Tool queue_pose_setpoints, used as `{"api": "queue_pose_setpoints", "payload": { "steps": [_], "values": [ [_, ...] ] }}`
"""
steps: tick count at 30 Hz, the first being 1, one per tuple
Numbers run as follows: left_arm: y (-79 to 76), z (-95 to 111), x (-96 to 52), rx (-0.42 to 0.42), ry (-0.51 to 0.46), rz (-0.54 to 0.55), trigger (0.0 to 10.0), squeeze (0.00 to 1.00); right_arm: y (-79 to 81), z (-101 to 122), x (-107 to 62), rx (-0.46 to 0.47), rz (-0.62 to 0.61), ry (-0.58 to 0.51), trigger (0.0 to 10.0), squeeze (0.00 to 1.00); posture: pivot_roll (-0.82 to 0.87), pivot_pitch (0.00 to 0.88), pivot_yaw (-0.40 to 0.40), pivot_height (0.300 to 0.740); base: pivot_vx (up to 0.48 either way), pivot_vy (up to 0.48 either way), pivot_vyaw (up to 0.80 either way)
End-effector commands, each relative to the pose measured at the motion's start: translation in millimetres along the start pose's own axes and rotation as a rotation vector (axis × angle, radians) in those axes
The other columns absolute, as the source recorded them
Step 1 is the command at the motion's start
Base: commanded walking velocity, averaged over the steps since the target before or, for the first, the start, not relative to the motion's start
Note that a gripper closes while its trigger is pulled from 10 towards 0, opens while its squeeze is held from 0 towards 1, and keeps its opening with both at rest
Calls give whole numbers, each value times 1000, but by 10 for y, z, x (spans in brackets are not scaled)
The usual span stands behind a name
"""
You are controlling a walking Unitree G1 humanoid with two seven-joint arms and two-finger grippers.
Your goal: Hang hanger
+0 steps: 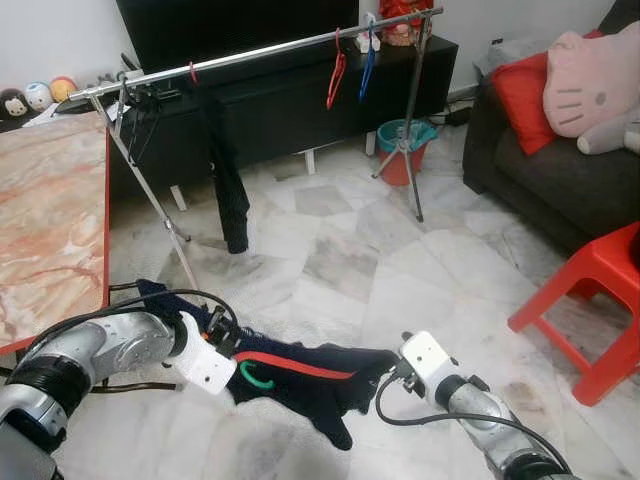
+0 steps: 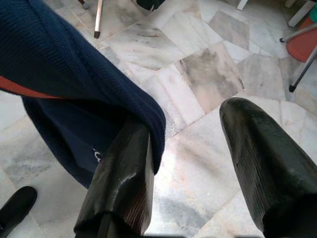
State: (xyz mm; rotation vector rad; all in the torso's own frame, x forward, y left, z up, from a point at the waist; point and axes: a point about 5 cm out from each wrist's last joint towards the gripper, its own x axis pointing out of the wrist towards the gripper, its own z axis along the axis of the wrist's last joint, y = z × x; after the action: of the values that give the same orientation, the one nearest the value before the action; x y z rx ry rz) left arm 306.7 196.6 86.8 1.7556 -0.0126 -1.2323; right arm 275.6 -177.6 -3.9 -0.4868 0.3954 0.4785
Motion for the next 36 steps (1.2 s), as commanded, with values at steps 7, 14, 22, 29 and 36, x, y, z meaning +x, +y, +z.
{"api": "queue_pose_setpoints", "payload": {
  "steps": [7,14,22,29,36],
  "values": [
    [34,97,-217,-65,-248,61,10000,0,-12,-47,-20,0,11,31,10000,0,30,0,60,740,0,0,0],
    [151,239,-257,-54,-400,115,10000,0,-7,-99,-48,9,4,48,10000,0,33,0,60,740,0,0,0],
    [242,175,-192,-149,-338,140,10000,0,-18,-219,-109,-5,-3,103,10000,0,31,0,62,740,0,0,0],
    [173,23,-134,-157,-172,92,10000,0,-63,-317,-154,-4,-30,169,10000,0,26,0,60,740,0,0,0],
    [201,45,-143,-206,-196,109,10000,0,-105,-335,-168,-17,-38,186,10000,0,30,0,58,740,0,0,0]
  ]
}}
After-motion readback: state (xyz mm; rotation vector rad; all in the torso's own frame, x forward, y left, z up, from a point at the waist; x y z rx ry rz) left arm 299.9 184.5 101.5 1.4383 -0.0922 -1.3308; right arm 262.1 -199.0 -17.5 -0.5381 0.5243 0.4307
